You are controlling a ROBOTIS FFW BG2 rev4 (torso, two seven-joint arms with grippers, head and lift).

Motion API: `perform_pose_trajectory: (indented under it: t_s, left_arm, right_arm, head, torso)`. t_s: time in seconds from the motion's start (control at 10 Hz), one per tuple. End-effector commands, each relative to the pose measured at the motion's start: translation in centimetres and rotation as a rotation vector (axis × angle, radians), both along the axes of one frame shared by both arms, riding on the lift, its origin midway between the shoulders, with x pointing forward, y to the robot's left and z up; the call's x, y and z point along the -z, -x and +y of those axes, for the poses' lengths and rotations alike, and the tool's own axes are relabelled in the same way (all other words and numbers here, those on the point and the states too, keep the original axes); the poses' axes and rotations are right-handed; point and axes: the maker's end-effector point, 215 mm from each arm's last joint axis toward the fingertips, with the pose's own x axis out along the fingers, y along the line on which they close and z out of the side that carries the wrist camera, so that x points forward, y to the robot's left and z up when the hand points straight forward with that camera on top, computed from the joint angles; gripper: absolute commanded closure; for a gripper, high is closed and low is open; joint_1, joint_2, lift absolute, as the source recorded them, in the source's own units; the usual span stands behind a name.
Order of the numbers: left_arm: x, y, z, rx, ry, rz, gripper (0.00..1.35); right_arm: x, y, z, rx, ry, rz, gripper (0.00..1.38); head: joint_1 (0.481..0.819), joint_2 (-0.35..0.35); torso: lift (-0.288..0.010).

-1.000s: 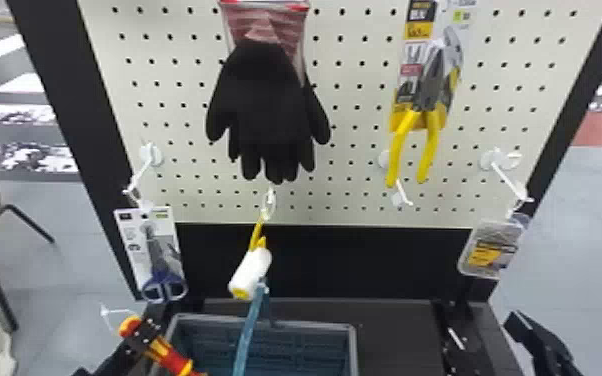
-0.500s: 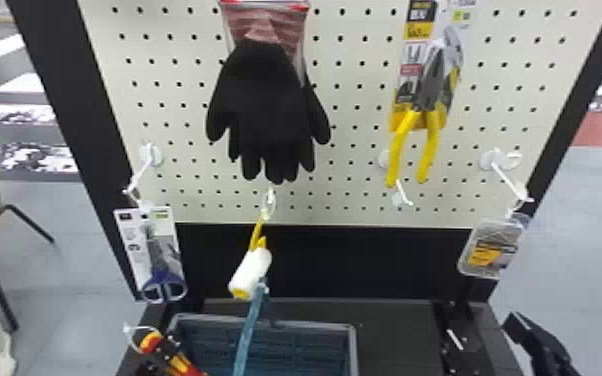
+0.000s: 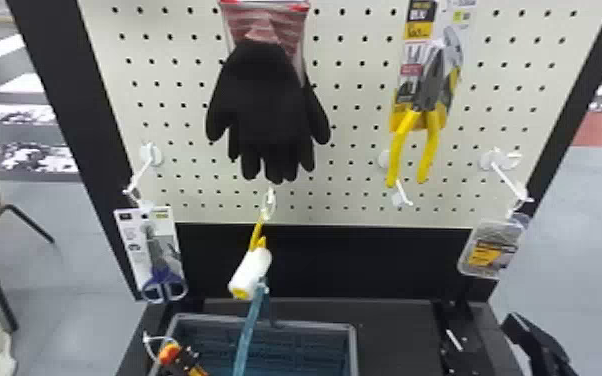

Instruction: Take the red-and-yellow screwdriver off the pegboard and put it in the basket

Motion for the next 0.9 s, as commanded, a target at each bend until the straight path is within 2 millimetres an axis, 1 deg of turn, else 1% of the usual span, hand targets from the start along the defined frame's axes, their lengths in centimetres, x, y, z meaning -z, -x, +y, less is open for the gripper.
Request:
perform_pose_trajectory:
  t_s: [0.0, 0.2, 0.3, 0.5, 0.6, 0.7, 0.8]
  left_arm:
    - [0.5, 0.0, -0.5, 0.008, 0.002, 0.008, 1.21]
    - [1.9, 0.3, -1.8, 0.036, 0.012, 0.036, 1.21]
    - [2.0, 0.1, -2.4, 0.047, 0.004, 0.034, 1.21]
    - [2.2, -0.2, -2.5, 0.073, -0.054, 0.03, 1.21]
    - [2.4, -0.1, -2.8, 0.096, -0.072, 0.035, 0.91]
    - [2.3, -0.3, -2.9, 0.1, -0.08, 0.033, 0.36]
    - [2.0, -0.5, -2.8, 0.099, -0.084, 0.027, 0.01]
  right_arm:
    - [0.0, -0.1, 0.0, 0.0, -0.001, -0.001, 0.5]
    - [0.1, 0.0, 0.0, 0.0, -0.004, 0.0, 0.5]
    - [0.1, 0.0, 0.0, 0.0, -0.006, 0.001, 0.5]
    - [0.1, 0.0, 0.0, 0.0, -0.006, 0.001, 0.5]
    - [0.2, 0.0, 0.0, 0.0, -0.006, 0.003, 0.5]
    - [0.2, 0.0, 0.0, 0.0, -0.006, 0.003, 0.5]
    - [0.2, 0.0, 0.0, 0.0, -0.006, 0.003, 0.5]
  head:
    - [0.549, 0.0]
    - [0.549, 0.0]
    - [0.549, 0.0]
    - [0.549, 0.0]
    - [0.549, 0.0]
    - [0.549, 0.0]
    - [0.549, 0.0]
  torso:
    - [-0.1]
    - [-0.1]
    - [-0.1]
    - [-0.1]
    - [-0.1]
    - [-0.1]
    - [-0.1]
